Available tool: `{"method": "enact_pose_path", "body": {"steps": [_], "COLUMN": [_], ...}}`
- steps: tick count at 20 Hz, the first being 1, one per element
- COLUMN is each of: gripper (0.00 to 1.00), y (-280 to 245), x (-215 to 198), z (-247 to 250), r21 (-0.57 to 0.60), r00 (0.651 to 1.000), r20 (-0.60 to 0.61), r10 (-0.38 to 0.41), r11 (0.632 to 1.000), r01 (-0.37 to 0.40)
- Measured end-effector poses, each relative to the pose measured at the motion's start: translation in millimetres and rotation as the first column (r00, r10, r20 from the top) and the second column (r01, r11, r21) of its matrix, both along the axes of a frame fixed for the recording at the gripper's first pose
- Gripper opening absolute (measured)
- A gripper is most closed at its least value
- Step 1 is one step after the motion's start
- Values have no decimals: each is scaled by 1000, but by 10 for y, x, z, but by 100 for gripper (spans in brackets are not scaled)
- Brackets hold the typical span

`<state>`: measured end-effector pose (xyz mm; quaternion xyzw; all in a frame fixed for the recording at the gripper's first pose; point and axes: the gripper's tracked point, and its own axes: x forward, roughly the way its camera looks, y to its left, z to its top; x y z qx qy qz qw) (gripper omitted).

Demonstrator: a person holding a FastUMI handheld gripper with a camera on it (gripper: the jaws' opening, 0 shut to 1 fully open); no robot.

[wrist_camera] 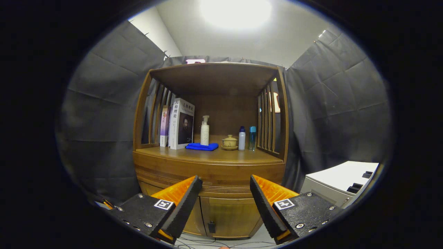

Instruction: Pull open the drawer, take out the items inside it, and place them on the countertop above the cabinet.

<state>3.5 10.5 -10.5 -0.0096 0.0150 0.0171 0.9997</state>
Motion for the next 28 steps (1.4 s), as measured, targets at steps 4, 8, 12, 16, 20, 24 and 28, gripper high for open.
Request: {"method": "enact_pose_path", "body": {"steps": [4, 8, 12, 16, 20, 24, 28], "gripper": [90, 90, 90, 90, 90, 90, 90], "y": [46, 149, 240, 393, 595, 849, 968], "x": [28, 236, 615, 934, 1119, 1244, 1304], "z": [4, 5, -69, -270, -517, -768, -1026], "r21": [13, 66, 91, 116, 96, 57, 29], "r00": [1000, 1000, 1000, 999, 995, 988, 977], "r20": [0, -2, -19, -51, -97, -139, -194], "r10": [5, -6, -21, -7, 25, 63, 85], "r11": [1000, 998, 996, 993, 995, 997, 996], "r01": [-5, 6, 23, 13, -16, -55, -81]}}
